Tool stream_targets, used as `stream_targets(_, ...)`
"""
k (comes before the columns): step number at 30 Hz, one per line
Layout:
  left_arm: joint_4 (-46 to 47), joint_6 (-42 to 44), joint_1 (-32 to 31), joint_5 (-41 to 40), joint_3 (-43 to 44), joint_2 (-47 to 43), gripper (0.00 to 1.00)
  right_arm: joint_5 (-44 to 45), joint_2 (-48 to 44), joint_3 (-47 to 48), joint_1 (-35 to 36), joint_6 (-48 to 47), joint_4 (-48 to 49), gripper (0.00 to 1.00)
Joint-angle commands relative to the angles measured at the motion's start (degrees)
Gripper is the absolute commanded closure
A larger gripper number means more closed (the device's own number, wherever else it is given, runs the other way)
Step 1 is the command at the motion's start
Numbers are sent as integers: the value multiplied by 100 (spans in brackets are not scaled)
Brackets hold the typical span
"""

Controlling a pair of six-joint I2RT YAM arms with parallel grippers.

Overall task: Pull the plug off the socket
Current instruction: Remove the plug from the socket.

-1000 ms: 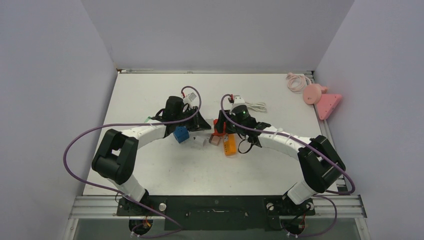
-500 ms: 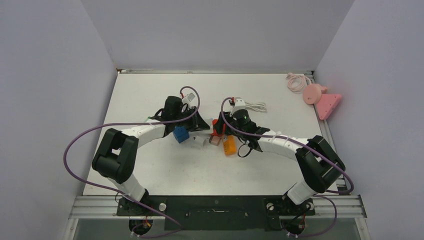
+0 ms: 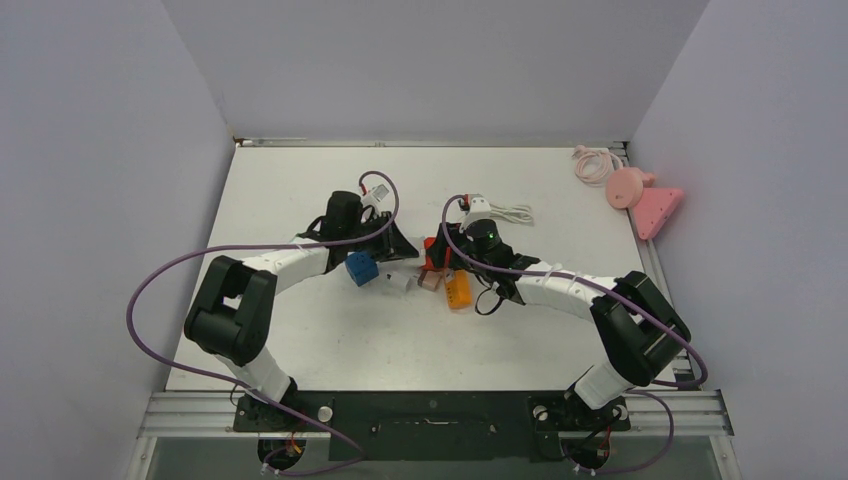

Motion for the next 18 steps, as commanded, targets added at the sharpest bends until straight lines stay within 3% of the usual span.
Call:
stream_targets(1, 614, 66, 103, 620, 33, -91, 100, 296, 90, -173, -170, -277, -143, 95)
stream_targets(7, 315, 148, 102, 206, 78, -82, 100, 514, 51, -172, -103, -314, -195, 95)
stream_targets(18, 45, 563, -182, 210, 316, -163, 100, 1031, 52, -33, 124, -431, -431, 95)
